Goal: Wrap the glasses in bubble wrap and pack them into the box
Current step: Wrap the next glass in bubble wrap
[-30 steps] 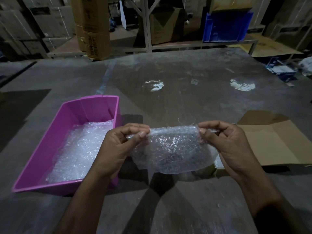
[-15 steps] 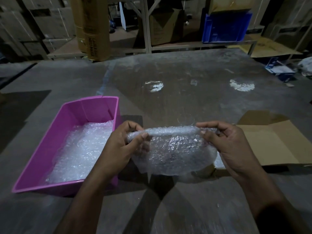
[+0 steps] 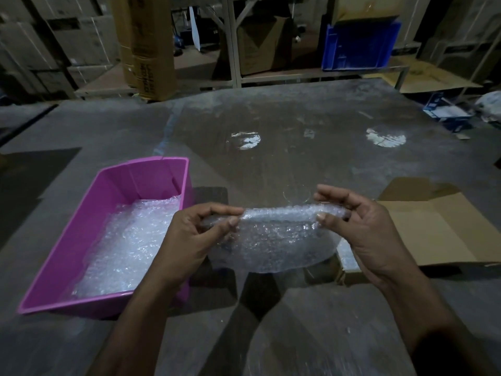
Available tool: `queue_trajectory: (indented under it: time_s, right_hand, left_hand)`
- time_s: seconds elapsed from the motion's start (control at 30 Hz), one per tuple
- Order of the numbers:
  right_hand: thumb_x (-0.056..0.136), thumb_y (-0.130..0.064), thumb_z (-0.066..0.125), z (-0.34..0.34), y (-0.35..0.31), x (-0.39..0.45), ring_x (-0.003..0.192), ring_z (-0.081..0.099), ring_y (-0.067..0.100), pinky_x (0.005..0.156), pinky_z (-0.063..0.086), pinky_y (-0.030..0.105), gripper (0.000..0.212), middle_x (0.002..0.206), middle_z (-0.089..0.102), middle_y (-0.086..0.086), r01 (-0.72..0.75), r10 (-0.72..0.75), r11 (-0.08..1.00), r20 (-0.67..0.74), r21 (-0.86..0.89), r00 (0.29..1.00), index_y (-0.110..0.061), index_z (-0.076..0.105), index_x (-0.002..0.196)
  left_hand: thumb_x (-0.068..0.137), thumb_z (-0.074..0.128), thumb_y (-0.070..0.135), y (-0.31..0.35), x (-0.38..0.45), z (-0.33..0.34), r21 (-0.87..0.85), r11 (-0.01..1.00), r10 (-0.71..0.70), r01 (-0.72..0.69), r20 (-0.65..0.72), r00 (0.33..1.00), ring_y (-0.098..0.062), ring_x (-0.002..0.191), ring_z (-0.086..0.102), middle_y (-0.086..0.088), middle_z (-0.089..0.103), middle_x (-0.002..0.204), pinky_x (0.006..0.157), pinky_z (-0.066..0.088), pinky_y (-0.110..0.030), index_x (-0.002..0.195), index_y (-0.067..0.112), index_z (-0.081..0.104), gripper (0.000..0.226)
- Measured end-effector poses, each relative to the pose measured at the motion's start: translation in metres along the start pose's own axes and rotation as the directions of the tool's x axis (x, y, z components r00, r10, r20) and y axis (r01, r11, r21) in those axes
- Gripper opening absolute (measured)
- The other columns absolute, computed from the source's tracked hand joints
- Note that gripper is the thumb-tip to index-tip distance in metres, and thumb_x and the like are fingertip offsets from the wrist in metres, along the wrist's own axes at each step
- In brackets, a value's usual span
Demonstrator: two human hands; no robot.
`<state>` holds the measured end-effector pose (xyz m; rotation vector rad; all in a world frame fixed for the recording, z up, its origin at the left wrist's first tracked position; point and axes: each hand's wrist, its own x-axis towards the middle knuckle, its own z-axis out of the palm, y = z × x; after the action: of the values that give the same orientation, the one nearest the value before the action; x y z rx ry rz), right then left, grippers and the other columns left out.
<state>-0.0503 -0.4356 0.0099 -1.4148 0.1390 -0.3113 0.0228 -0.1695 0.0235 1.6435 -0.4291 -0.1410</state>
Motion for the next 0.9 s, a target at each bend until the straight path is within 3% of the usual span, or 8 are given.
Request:
queue_trajectory:
  time_s: [0.13, 0.27, 0.4, 0.47, 0.57, 0.63, 0.77, 0.9]
  right_hand:
    - [0.07, -0.014, 0.081, -0.0012, -0.0031, -0.0008, 0.078, 0.073, 0.019, 0.078, 0.06, 0.029, 0.03, 0.094, 0.078, 0.006, -0.032, 0.031, 0.998, -0.021, -0.049, 0.999, -0.013, 0.076, 0.1]
    - [0.075, -0.016, 0.077, 0.0021, -0.0048, -0.0027, 0.067, 0.065, 0.016, 0.06, 0.058, 0.025, 0.023, 0.085, 0.075, 0.005, -0.001, 0.0, 1.0, -0.031, -0.017, 1.0, -0.01, 0.072, 0.097]
    - [0.078, -0.015, 0.074, 0.0033, -0.004, -0.0037, 0.071, 0.067, 0.016, 0.066, 0.059, 0.025, 0.02, 0.088, 0.077, 0.007, 0.009, -0.009, 1.0, -0.001, 0.002, 1.0, -0.013, 0.076, 0.099]
    - [0.077, -0.014, 0.073, 0.0025, -0.0035, -0.0034, 0.072, 0.068, 0.014, 0.068, 0.058, 0.022, 0.016, 0.088, 0.076, 0.006, 0.004, -0.004, 0.999, 0.0, 0.042, 1.0, -0.015, 0.078, 0.093]
    - [0.075, -0.019, 0.074, 0.0017, -0.004, -0.0018, 0.086, 0.07, 0.013, 0.077, 0.057, 0.02, 0.013, 0.097, 0.076, 0.003, 0.018, -0.018, 0.998, 0.003, 0.057, 1.0, -0.017, 0.079, 0.086]
    - [0.072, -0.026, 0.076, 0.0015, -0.0036, -0.0002, 0.095, 0.07, 0.014, 0.081, 0.056, 0.021, 0.014, 0.098, 0.077, 0.004, 0.051, -0.051, 0.998, -0.015, 0.046, 0.999, -0.018, 0.079, 0.082]
    - [0.068, -0.028, 0.079, 0.0022, -0.0024, 0.0002, 0.081, 0.07, 0.015, 0.071, 0.058, 0.023, 0.018, 0.087, 0.076, 0.005, 0.056, -0.053, 0.998, -0.071, 0.042, 0.996, -0.017, 0.078, 0.082]
    - [0.074, -0.014, 0.078, 0.0006, -0.0002, 0.0015, 0.093, 0.069, 0.014, 0.075, 0.058, 0.023, 0.034, 0.108, 0.075, 0.003, 0.039, -0.039, 0.999, -0.05, 0.014, 0.998, -0.019, 0.073, 0.106]
  left_hand:
    - [0.075, 0.079, 0.005, -0.0001, 0.0015, 0.0025, -0.088, 0.996, -0.019, 0.014, -0.055, 0.998, -0.015, 0.079, 0.072, -0.005, 0.073, 0.088, 0.069, 0.06, -0.022, 0.116, 0.012, 0.069, 0.044]
    - [0.07, 0.079, 0.011, -0.0005, 0.0015, 0.0031, -0.161, 0.987, -0.041, 0.026, -0.09, 0.995, -0.007, 0.062, 0.065, 0.002, 0.071, 0.072, 0.058, 0.053, -0.017, 0.085, 0.005, 0.064, 0.022]
    - [0.08, 0.074, 0.018, -0.0017, -0.0001, 0.0021, -0.183, 0.982, -0.066, 0.056, -0.045, 0.997, -0.01, 0.059, 0.059, 0.001, 0.069, 0.069, 0.053, 0.049, -0.019, 0.087, 0.01, 0.06, 0.017]
    - [0.081, 0.073, 0.013, -0.0014, -0.0003, 0.0017, -0.168, 0.985, -0.053, 0.046, -0.037, 0.998, -0.008, 0.065, 0.065, -0.001, 0.075, 0.079, 0.057, 0.051, -0.018, 0.094, 0.008, 0.068, 0.015]
    - [0.08, 0.073, 0.004, -0.0019, 0.0011, -0.0008, -0.172, 0.985, -0.039, 0.033, -0.031, 0.999, -0.013, 0.105, 0.072, -0.004, 0.077, 0.113, 0.076, 0.057, -0.021, 0.098, 0.004, 0.074, 0.019]
    - [0.078, 0.078, 0.006, -0.0036, 0.0019, -0.0024, -0.186, 0.982, -0.03, 0.025, -0.022, 0.999, -0.017, 0.118, 0.068, -0.005, 0.074, 0.121, 0.082, 0.058, -0.023, 0.092, 0.007, 0.077, 0.014]
    - [0.074, 0.086, 0.039, -0.0022, 0.0024, -0.0001, -0.196, 0.981, -0.023, 0.012, -0.055, 0.998, -0.017, 0.11, 0.071, -0.006, 0.077, 0.111, 0.086, 0.055, -0.02, 0.086, 0.017, 0.082, 0.025]
    - [0.075, 0.075, 0.008, -0.0038, 0.0025, 0.0038, -0.151, 0.988, -0.006, -0.006, -0.081, 0.997, -0.015, 0.096, 0.074, -0.007, 0.078, 0.105, 0.08, 0.058, -0.021, 0.095, 0.007, 0.077, 0.021]
